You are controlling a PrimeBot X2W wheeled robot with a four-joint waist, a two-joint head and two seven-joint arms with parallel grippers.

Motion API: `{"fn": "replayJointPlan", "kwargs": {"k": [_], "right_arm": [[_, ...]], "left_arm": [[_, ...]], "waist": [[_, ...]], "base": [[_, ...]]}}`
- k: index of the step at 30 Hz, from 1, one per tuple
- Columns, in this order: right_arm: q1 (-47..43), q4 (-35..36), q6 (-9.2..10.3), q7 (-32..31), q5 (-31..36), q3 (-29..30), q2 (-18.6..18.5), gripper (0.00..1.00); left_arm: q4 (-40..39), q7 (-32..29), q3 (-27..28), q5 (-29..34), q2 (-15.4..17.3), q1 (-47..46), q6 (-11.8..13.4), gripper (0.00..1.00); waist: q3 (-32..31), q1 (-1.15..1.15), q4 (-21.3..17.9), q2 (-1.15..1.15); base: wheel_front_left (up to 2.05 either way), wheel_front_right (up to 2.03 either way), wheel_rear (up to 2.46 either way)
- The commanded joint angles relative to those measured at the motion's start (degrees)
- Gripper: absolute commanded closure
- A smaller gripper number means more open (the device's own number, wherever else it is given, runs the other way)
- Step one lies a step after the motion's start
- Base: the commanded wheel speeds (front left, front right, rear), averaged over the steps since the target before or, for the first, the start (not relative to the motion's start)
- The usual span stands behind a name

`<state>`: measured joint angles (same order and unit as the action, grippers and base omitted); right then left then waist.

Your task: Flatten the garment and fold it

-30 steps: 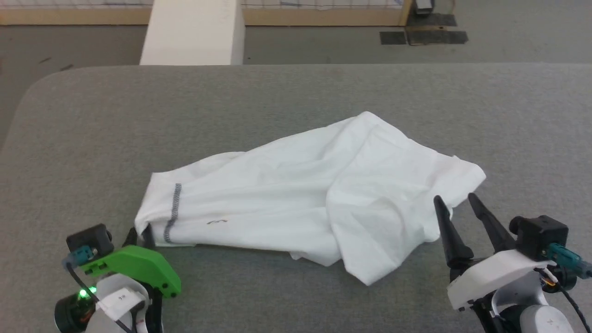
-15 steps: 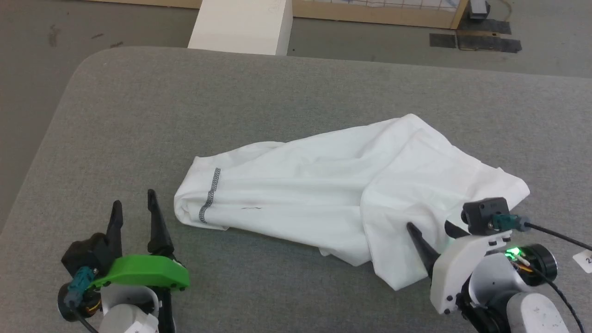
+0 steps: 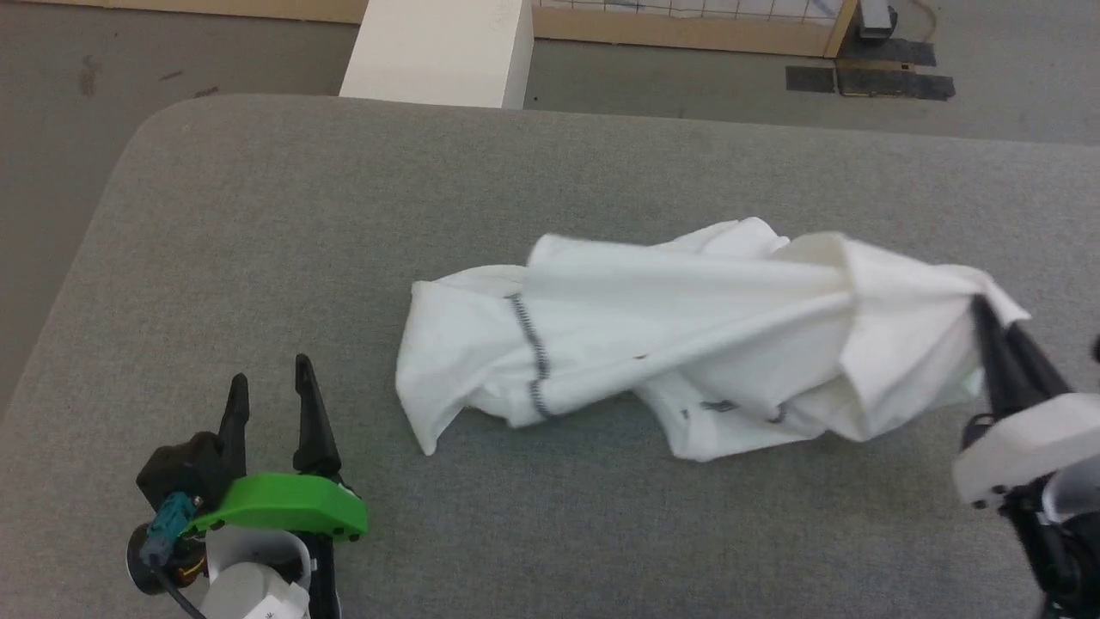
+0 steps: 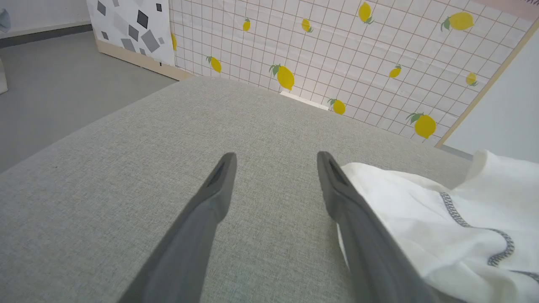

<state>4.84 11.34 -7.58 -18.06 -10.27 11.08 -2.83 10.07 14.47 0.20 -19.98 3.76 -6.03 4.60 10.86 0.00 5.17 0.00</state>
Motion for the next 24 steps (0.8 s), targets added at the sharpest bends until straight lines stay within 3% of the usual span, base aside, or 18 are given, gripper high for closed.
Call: {"fn": "replayJointPlan", "kwargs": {"k": [1,5,10,11,12,16,20,24], "right_arm": [[-0.42,0.36,0.09,1.41,-0.90,2.57,-0.05,1.00],[-3.43,-1.55,0.09,2.44,-2.85,11.58,-0.05,1.00],[-5.48,-9.96,0.09,-1.05,-3.35,21.90,-0.05,1.00],[-5.59,-11.52,0.09,-2.01,-2.76,23.10,-0.05,0.62],[-5.74,-13.43,0.09,-3.73,-2.48,24.02,-0.05,0.00],[-4.77,-13.99,0.09,-3.40,-0.78,25.18,-0.05,0.00],[-3.38,-8.87,0.09,4.50,0.90,23.80,-0.05,0.00],[-4.61,-3.07,0.09,12.43,1.42,15.85,-0.05,0.00]], "left_arm": [[0.19,0.40,0.00,0.36,0.07,-0.70,-0.19,0.00],[0.63,0.40,-0.16,0.35,0.32,-0.43,-0.34,0.00],[0.85,0.06,-0.59,0.24,0.65,-0.20,-0.55,0.00],[0.85,-0.03,-0.71,0.22,0.68,-0.22,-0.60,0.00],[0.87,-0.15,-0.87,0.25,0.73,-0.23,-0.64,0.00],[0.71,-0.61,-1.80,0.53,0.87,-0.31,-0.89,0.00],[0.33,-1.51,-4.45,1.40,0.85,-1.44,-2.11,0.00],[0.10,-4.15,-10.94,3.26,0.39,-6.44,-5.41,0.00]], "waist": [[-0.46,0.00,-0.54,0.00],[-1.32,0.00,-1.66,0.00],[-1.95,0.00,-3.27,0.00],[-2.03,0.00,-3.45,0.00],[-2.17,0.00,-3.68,0.00],[-2.57,0.00,-4.42,0.00],[-2.62,0.00,-5.00,0.00],[-0.76,0.00,-6.67,0.00]], "base": [[0.00,0.00,0.00],[0.00,0.00,0.00],[0.00,0.00,0.00],[0.00,0.00,0.00],[0.00,0.00,0.00],[0.00,0.00,0.00],[0.00,0.00,0.00],[0.00,0.00,0.00]]}}
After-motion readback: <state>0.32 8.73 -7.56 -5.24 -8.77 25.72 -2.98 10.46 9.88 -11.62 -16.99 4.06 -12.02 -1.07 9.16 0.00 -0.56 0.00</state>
